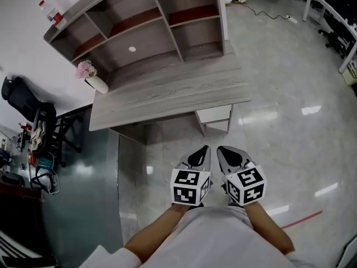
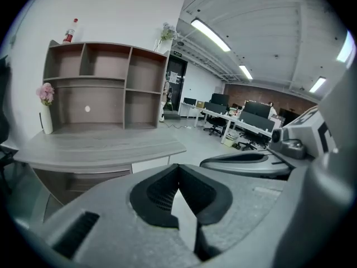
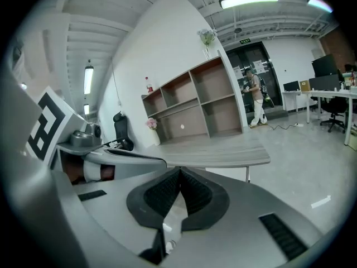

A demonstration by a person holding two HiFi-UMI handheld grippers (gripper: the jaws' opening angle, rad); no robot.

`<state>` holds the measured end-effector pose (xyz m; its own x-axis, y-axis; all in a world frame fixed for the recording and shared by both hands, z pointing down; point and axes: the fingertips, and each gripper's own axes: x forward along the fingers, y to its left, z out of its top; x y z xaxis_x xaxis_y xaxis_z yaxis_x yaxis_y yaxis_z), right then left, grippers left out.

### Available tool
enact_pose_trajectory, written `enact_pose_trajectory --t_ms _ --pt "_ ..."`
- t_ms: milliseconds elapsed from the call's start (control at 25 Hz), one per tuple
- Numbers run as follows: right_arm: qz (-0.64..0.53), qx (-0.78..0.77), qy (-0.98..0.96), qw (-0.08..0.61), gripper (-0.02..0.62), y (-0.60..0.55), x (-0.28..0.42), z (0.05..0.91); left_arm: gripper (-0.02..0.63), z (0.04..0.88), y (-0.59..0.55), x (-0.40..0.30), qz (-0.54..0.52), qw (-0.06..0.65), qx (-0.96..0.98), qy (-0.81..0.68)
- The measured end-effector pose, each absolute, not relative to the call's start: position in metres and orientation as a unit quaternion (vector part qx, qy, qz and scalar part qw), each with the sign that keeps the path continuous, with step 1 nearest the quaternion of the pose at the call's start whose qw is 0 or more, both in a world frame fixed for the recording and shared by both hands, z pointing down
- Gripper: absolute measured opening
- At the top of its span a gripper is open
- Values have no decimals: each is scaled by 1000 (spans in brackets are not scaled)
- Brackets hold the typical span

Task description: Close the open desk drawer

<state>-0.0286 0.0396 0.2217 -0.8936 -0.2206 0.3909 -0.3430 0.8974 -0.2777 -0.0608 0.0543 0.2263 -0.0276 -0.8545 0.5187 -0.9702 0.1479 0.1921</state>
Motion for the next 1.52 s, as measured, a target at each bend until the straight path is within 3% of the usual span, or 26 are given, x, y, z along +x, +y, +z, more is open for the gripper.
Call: enact_pose_trajectory --t_ms 480,880,1240,1520 --pt "189 254 -932 175 -5 44 -117 233 2 239 59 -157 116 269 719 -630" --pt "239 362 -890 138 -5 8 -123 260 2 258 55 -217 117 276 748 -593" --pt "341 350 -867 94 -5 3 -152 339 2 317 29 -220 171 298 766 -543" --pt "393 343 -852 53 -5 -36 -134 414 2 366 -16 -200 211 278 772 -531"
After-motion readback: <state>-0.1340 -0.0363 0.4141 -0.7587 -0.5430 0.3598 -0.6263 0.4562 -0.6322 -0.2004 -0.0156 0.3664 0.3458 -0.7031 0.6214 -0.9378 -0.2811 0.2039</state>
